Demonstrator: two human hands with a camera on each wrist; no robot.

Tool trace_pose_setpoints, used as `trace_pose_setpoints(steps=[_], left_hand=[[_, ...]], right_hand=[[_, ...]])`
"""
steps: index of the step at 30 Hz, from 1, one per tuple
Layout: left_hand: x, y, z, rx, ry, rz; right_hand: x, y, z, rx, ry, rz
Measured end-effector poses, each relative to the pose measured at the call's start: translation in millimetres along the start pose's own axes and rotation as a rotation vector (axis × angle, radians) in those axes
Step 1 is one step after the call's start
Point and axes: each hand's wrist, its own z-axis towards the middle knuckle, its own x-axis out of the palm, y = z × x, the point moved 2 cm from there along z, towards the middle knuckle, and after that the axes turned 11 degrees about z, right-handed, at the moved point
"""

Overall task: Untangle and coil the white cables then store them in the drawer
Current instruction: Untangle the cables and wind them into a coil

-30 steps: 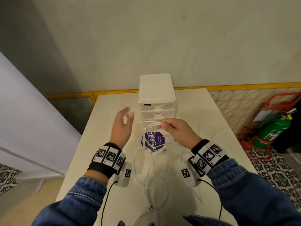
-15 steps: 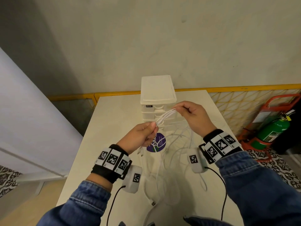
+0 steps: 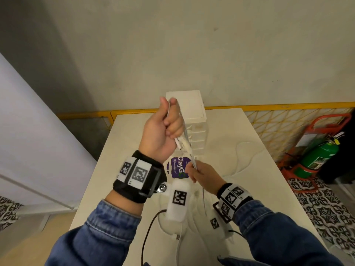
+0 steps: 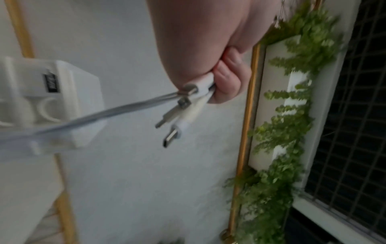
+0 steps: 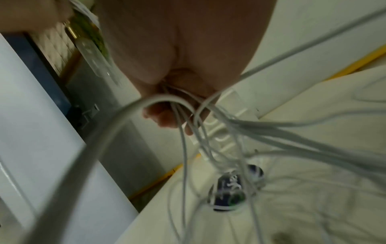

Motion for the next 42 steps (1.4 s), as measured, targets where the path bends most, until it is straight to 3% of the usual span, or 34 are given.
trace_pose_setpoints(steps=[3, 8, 12, 16, 20, 24, 27, 31, 33, 35, 38, 42], left_hand=[[2, -16, 5, 0.102, -0.049, -0.036], [-16, -25, 17, 0.356, -0.293, -0.024], [-38, -28, 17, 0.529, -0.514, 0.329], [-51, -21, 9, 0.613, -0.595, 0.901], [-68, -14, 6, 0.511, -0.505, 1.310], [-92, 10, 4, 0.062, -0.290, 1.673], [-100, 39, -7, -0.353, -0.132, 1.506], [-83, 59, -21, -0.560, 0.057, 1.044], [-69, 59, -23, -0.587, 0.209, 0.850], [-56, 54, -24, -0.594, 0.285, 0.792], [-45, 38, -19, -0.411, 0.163, 0.815], [-49, 15, -9, -0.273, -0.012, 0.576]], right_hand=[[-1, -9, -7, 0.053, 0.010, 0.024], [0, -7, -7, 0.007, 0.033, -0.082], [8, -7, -9, 0.023, 0.154, -0.270], [6, -6, -13, -0.070, 0.221, -0.374], [-8, 6, -20, -0.202, 0.193, -0.268], [-21, 28, -21, -0.342, 0.133, -0.063], [-40, 41, -14, -0.420, 0.009, -0.043], [-69, 47, -3, -0.437, -0.159, -0.081], [-82, 43, 2, -0.381, -0.208, -0.085], [-90, 34, 7, -0.312, -0.215, -0.162], [-89, 10, 9, -0.196, -0.117, -0.355], [-73, -27, -6, 0.014, -0.053, -0.258]])
